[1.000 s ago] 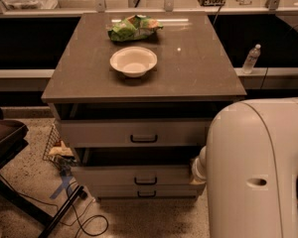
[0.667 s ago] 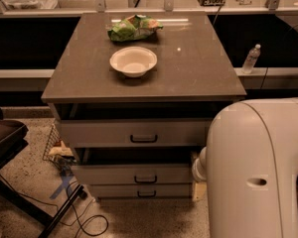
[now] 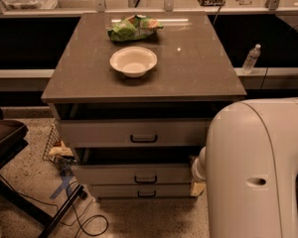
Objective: Open middle drawer
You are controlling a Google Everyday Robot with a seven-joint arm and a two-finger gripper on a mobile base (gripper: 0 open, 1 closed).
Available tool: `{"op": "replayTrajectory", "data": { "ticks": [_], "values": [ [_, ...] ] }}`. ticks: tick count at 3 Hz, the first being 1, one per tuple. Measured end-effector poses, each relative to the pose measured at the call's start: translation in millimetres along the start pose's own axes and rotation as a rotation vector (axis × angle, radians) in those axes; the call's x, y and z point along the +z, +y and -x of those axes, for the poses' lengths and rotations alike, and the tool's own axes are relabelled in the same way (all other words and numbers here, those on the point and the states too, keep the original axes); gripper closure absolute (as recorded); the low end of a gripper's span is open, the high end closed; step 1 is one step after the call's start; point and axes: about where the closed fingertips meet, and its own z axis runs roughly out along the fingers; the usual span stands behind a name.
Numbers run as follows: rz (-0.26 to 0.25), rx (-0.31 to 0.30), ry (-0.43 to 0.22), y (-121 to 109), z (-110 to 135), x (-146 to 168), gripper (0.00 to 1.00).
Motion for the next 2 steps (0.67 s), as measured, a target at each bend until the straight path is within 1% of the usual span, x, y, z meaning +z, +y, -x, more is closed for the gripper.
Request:
{"op": "replayTrajectory", "data": {
  "ticks": [1, 2],
  "values": [
    [0.021, 0.01, 0.029, 16, -1, -6, 0.41],
    [-0.029, 0.06, 0.071, 21, 13, -35, 0.64]
  ]
}}
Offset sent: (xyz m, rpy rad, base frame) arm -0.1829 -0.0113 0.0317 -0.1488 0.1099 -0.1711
